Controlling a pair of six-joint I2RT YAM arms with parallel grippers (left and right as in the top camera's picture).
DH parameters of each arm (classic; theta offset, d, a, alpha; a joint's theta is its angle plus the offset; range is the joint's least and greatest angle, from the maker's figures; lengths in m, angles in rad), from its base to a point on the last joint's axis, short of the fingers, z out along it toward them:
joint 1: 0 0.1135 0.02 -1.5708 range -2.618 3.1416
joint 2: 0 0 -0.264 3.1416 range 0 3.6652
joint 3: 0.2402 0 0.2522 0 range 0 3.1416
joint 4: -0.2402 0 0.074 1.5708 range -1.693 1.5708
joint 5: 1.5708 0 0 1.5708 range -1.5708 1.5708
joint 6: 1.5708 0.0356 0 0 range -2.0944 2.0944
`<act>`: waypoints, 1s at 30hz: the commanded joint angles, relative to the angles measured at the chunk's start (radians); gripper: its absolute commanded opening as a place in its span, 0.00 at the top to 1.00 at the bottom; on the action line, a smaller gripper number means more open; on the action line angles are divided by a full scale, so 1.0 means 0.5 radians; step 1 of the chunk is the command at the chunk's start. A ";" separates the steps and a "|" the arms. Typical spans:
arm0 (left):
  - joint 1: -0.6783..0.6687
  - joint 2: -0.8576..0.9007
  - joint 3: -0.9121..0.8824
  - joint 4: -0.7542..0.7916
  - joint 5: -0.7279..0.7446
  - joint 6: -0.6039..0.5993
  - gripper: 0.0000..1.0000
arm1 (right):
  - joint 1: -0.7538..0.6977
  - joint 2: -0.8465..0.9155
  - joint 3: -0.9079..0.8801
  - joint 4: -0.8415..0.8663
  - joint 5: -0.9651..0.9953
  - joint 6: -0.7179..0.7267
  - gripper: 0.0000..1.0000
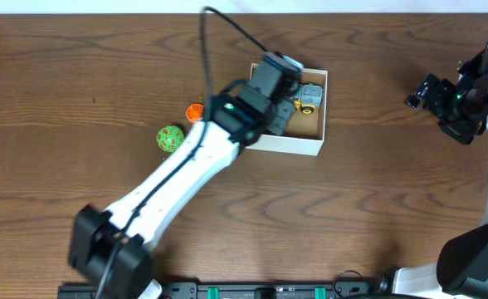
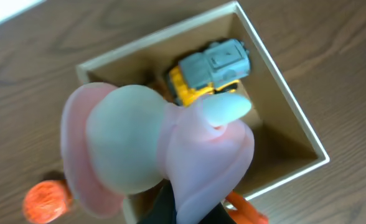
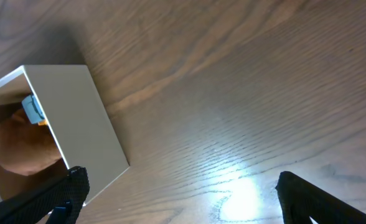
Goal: Pack container
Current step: 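Carry the pink duck into the box and release it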
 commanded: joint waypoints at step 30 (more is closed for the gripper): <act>-0.176 0.469 0.008 0.317 -0.002 -0.699 0.61 | -0.011 -0.027 -0.001 -0.053 0.006 0.034 0.01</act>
